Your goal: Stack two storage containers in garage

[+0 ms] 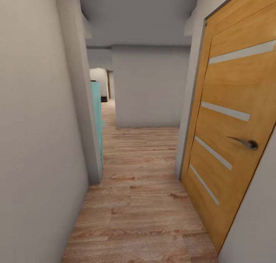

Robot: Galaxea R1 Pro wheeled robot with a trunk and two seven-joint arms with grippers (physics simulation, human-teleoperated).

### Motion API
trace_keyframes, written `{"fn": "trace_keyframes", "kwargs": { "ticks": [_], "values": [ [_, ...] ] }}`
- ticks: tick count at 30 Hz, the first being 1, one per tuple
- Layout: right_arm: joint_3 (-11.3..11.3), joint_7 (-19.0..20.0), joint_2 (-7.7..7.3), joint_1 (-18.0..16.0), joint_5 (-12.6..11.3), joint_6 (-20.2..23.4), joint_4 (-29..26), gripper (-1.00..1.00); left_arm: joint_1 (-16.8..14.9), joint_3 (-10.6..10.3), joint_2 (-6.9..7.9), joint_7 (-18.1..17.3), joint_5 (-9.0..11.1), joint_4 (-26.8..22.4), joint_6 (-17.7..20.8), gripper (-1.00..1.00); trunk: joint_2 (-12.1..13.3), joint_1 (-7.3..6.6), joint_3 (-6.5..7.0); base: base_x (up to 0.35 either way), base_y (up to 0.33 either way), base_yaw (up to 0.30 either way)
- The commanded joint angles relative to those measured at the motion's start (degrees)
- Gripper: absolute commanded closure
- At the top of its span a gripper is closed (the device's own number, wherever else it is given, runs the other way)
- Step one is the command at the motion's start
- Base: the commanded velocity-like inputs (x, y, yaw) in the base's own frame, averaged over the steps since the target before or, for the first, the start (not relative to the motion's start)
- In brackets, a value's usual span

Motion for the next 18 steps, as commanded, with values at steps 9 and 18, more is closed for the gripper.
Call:
{"fn": "trace_keyframes", "kwargs": {
  "ticks": [9, 18],
  "values": [
    [0.1, -0.5, 0.02, -0.1, 0.4, -0.4, 0.2, -1.00, 0.0, 0.2, -0.02, 0.1, 0.2, 0.0, -0.2, -1.00, 0.0, 0.04, -0.07, 0.322, 0.000, 0.000],
    [0.1, -1.0, 0.12, -0.1, 0.5, -0.6, 0.2, -1.00, 0.0, 0.2, -0.04, 0.1, 0.2, 0.1, -0.1, -1.00, 0.0, 0.04, -0.07, 0.321, 0.000, 0.000]
  ]
}}
